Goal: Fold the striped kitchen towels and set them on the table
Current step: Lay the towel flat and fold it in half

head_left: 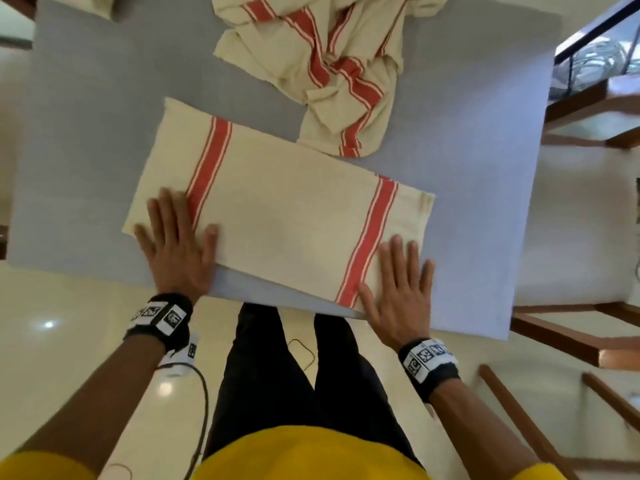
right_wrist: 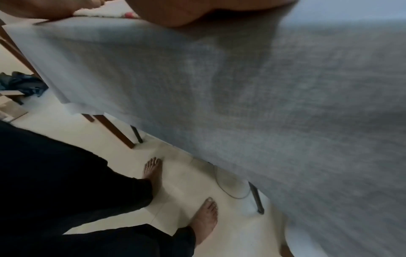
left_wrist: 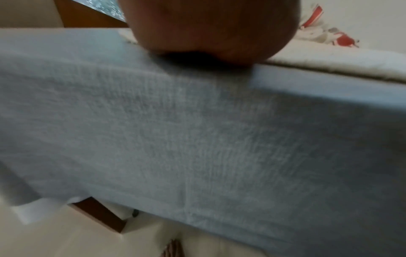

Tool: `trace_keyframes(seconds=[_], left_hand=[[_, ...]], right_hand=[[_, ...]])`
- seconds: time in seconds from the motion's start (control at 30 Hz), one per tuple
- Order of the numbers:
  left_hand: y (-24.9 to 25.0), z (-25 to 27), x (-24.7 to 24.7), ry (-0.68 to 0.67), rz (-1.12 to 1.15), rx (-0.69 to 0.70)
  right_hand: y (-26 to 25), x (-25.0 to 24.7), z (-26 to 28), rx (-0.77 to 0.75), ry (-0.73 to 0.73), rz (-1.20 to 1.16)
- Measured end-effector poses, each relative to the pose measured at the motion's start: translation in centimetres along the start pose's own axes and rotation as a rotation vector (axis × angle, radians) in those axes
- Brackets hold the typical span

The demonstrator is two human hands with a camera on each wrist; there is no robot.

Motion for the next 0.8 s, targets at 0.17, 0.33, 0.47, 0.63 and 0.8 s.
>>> trace_keyframes(seconds=[0.17,0.33,0.47,0.63,0.8], left_hand=[[6.4,5.8,0.2,-0.075,0.063,0.074],[16.3,16.3,2.0,-0.393,0.214,0.709],[20.6,18.5,2.9,-0.410,0.052,0.793],[21.2,18.7,2.2,-0.383,0.053,0.755],[20.2,18.4,2.9,-0.415,0.199,0.682]], right_hand=[[5.0,-2.7,1.7,0.027,0.029,-0.196],[5.9,-8.2,-2.6,0.314,0.211,-0.524],[6.7,-8.8,-6.4,0.560,0.203,-0.765],[6.1,-8.3,-5.4,0.630,0.119,-0.867],[5.3,-7.8,-2.7,0.652,0.011,-0.862]])
Point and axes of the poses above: each hand's wrist, its own z-axis away from the middle knuckle, its own x-axis out of the palm, y = z × x, the point moved 1 cm from there along -z, towards the middle knuckle, and after that the axes turned 12 degrees about -x, right-handed, at the moved point
